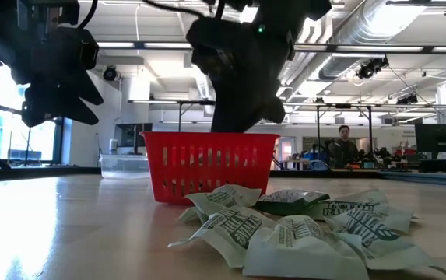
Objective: Pick and place Stevia / Truvia into bins
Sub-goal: Put the white stevia packet into the red basket
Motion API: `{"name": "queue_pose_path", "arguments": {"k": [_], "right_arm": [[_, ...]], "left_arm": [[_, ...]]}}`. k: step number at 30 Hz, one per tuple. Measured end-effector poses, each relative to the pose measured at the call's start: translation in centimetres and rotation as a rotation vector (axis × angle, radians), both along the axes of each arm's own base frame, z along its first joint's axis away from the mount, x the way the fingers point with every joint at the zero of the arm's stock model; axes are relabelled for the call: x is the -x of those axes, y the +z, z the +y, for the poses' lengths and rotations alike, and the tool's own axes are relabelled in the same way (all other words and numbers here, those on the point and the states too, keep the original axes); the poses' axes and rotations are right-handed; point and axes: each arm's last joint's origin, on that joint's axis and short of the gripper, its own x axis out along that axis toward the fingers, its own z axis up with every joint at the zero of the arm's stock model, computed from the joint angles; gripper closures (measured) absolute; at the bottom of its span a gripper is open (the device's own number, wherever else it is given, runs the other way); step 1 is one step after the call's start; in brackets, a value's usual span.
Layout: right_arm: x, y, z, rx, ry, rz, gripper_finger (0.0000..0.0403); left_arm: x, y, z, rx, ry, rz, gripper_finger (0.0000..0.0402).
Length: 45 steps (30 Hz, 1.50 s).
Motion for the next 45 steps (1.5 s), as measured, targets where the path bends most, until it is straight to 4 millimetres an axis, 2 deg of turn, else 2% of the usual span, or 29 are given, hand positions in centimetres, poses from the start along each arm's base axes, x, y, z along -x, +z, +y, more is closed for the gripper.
{"name": "queue_pose_path", "arguments": {"k": [4, 8, 12, 16, 20, 24, 29, 34, 39, 43, 45], "right_arm": [[-0.1, -1.1, -0.1, -0.002, 0.019, 0.035, 0.0374], [-0.3, -0.8, -0.1, 0.023, 0.000, 0.022, 0.0368], [-1.1, 0.8, 0.0, 0.037, 0.012, -0.025, 0.0359], [-1.5, 3.6, 0.9, 0.130, 0.071, -0.033, 0.0349], [-0.1, 4.9, 2.0, 0.237, 0.124, 0.094, 0.0338], [2.0, 4.2, 3.4, 0.259, 0.149, 0.264, 0.0322], [4.3, 2.8, 7.5, 0.172, 0.183, 0.336, 0.0279], [6.1, 1.4, 10.3, 0.101, 0.004, 0.346, 0.0206], [7.1, 0.0, 12.0, 0.069, -0.271, 0.243, 0.0140], [8.2, -2.0, 11.9, 0.005, -0.497, 0.239, 0.0121], [8.4, -2.9, 11.8, -0.041, -0.556, 0.245, 0.0120]], "left_arm": [[0.0, 0.0, 0.0, -0.001, -0.001, 0.002, 0.0204], [0.0, 0.0, 0.0, -0.002, -0.001, 0.002, 0.0204], [0.0, 0.0, 0.0, -0.002, -0.001, 0.002, 0.0204], [0.0, 0.0, 0.0, -0.002, 0.000, 0.002, 0.0204], [0.0, 0.0, 0.0, -0.003, -0.001, 0.002, 0.0204], [0.0, 0.0, 0.0, -0.004, -0.001, 0.003, 0.0204], [0.1, -0.1, 0.0, -0.010, -0.001, 0.017, 0.0204], [0.2, -0.2, 0.1, -0.011, -0.005, 0.027, 0.0204], [0.2, -0.2, 0.0, -0.009, -0.007, 0.028, 0.0204], [0.2, -0.2, 0.0, -0.014, -0.012, 0.028, 0.0204], [0.2, -0.2, 0.0, -0.011, -0.019, 0.030, 0.0204]]}}
